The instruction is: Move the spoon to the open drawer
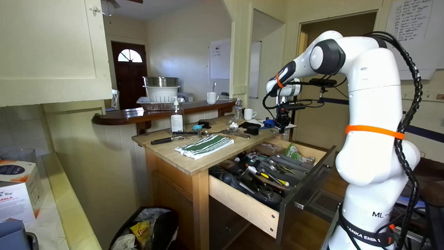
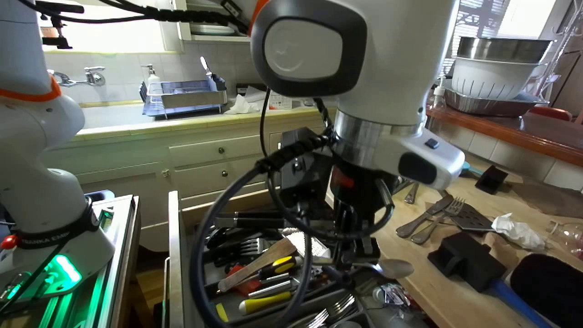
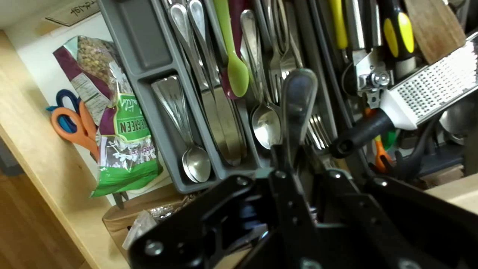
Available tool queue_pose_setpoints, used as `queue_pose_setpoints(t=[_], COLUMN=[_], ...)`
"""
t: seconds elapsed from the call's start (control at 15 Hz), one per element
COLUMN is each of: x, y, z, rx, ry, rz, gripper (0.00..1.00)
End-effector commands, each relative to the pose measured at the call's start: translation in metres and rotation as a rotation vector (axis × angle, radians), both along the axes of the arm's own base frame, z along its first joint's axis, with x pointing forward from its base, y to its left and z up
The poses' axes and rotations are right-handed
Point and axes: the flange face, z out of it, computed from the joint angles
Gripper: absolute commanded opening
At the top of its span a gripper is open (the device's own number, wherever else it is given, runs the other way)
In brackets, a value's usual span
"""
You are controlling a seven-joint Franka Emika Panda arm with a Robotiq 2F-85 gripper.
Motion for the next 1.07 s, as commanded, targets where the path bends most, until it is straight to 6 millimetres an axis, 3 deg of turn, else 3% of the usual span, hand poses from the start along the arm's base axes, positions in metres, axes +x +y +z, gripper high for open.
queue_pose_setpoints(t=[0.0, 0.2, 0.27, 0.4, 1.0], x=[0.001, 0.002, 0.002, 0.001, -0.044], y=[-0.002, -0.003, -0.003, -0.011, -0.092], z=[-0.007, -0.011, -0.01, -0.018, -0.111], rx=[-0.003, -0.007, -0.008, -0.04, -0.073], ry=[0.01, 0.016, 0.014, -0.002, -0.012], rz=[0.001, 0.003, 0.003, 0.022, 0.146], gripper=[0.14, 0.14, 0.03, 0.03, 0.03])
